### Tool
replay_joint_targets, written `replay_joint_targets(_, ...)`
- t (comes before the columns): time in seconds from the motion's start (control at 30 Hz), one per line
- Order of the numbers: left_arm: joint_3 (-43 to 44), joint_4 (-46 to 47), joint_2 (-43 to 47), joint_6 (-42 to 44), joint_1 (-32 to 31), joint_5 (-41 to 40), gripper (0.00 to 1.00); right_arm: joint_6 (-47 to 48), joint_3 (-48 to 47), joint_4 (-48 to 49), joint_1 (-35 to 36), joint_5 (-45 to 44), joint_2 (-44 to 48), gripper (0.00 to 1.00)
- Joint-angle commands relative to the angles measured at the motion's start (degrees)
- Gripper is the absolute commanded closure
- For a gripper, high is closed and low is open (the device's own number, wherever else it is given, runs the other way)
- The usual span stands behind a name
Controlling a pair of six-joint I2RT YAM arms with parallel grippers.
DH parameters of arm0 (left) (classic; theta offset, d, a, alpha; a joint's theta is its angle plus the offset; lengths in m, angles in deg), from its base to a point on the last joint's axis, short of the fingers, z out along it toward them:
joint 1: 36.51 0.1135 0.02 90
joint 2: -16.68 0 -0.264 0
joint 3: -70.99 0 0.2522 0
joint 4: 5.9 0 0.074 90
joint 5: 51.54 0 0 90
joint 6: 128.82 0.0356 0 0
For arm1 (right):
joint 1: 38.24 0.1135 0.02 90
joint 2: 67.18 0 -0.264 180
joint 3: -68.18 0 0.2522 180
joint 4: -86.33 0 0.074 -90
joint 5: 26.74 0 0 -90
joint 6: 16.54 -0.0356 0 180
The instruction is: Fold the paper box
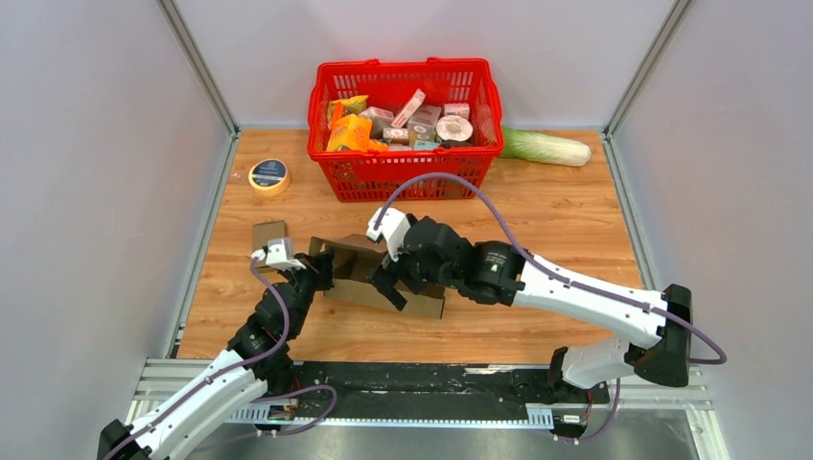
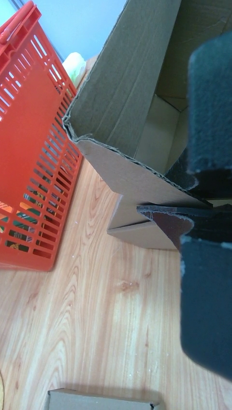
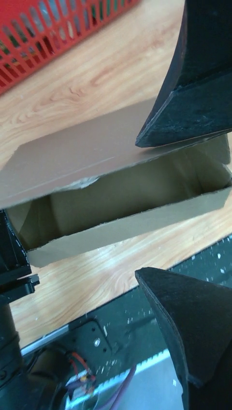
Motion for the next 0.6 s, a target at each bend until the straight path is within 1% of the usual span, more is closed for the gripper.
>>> replay_joint_targets(0.0, -1.24, -8.84, -0.52, -1.62, -0.50, 2.83, 1.00, 14.98, -0.15, 9.22, 2.77, -9.56, -0.67, 0.00)
replay_joint_targets(0.03, -1.42, -8.84, -0.61, -1.88, -0.50, 2.83, 1.00, 16.30, -0.32, 9.84, 3.21, -12.97, -1.64, 0.00)
replay_joint_targets(0.07, -1.42, -8.84, -0.61, -2.15, -0.50, 2.83, 1.00, 17.44, -0.58, 9.75, 3.57, -14.22, -2.69, 0.02)
replay_joint_targets(0.1, -1.51, -10.49, -0.35, -2.50, -0.42, 3.00, 0.97, 19.54, -0.94, 9.67, 4.01, -15.02, -3.57, 0.05)
replay_joint_targets(0.13, -1.51, -11.21, 0.09, -4.85, -0.42, 3.18, 0.94, 20.09, -1.20, 8.71, 4.10, -14.51, -5.67, 0.10)
replay_joint_targets(0.17, -1.33, -12.00, 0.35, -6.44, -0.50, 3.88, 0.89, 20.18, -1.64, 7.83, 4.10, -13.46, -6.56, 0.14)
replay_joint_targets(0.2, -0.81, -15.31, 1.57, -7.93, -0.42, 5.62, 0.76, 20.18, -1.38, 7.56, 4.10, -12.66, -7.44, 0.21)
replay_joint_targets(0.23, 0.07, -18.39, 2.37, -11.78, -0.50, 6.51, 0.71, 20.27, -0.94, 7.82, 4.10, -10.92, -8.58, 0.25)
replay_joint_targets(0.27, 2.25, -21.64, 3.25, -13.47, -0.50, 7.65, 0.67, 20.27, -0.42, 8.26, 4.18, -9.77, -9.03, 0.27)
replay_joint_targets(0.3, 3.32, -27.59, 5.43, -15.66, -0.42, 10.80, 0.62, 20.18, 0.37, 9.22, 4.10, -8.89, -9.21, 0.30)
replay_joint_targets(0.33, 4.37, -31.13, 6.85, -16.99, -0.42, 12.39, 0.61, 19.92, 2.47, 11.84, 4.18, -7.48, -9.03, 0.32)
replay_joint_targets(0.37, 6.56, -39.34, 8.43, -18.22, -0.42, 13.63, 0.59, 19.57, 3.27, 12.82, 4.27, -6.60, -8.86, 0.34)
replay_joint_targets(0.4, 7.45, -43.08, 12.10, -20.58, -0.50, 16.51, 0.57, 18.78, 4.06, 13.79, 4.36, -5.81, -8.77, 0.35)
replay_joint_targets(0.43, 8.41, -46.68, 14.13, -21.21, -0.50, 17.85, 0.57, 17.56, 4.94, 15.01, 4.36, -3.97, -8.77, 0.34)
replay_joint_targets(0.47, 10.77, -53.85, 16.42, -21.66, -0.42, 18.99, 0.56, 16.93, 5.38, 15.46, 4.27, -3.00, -9.03, 0.33)
replay_joint_targets(0.5, 11.93, -57.06, 20.79, -21.92, -0.50, 21.00, 0.52, 16.32, 5.65, 15.64, 4.27, -2.03, -9.38, 0.30)
replay_joint_targets(0.53, 13.07, -60.31, 23.62, -22.18, -0.50, 21.89, 0.50, 14.92, 6.44, 16.16, 4.27, 0.33, -9.65, 0.28)
replay_joint_targets(0.57, 15.43, -65.39, 25.74, -22.53, -0.42, 22.60, 0.43, 14.21, 6.88, 16.60, 4.36, 1.31, -10.26, 0.27)
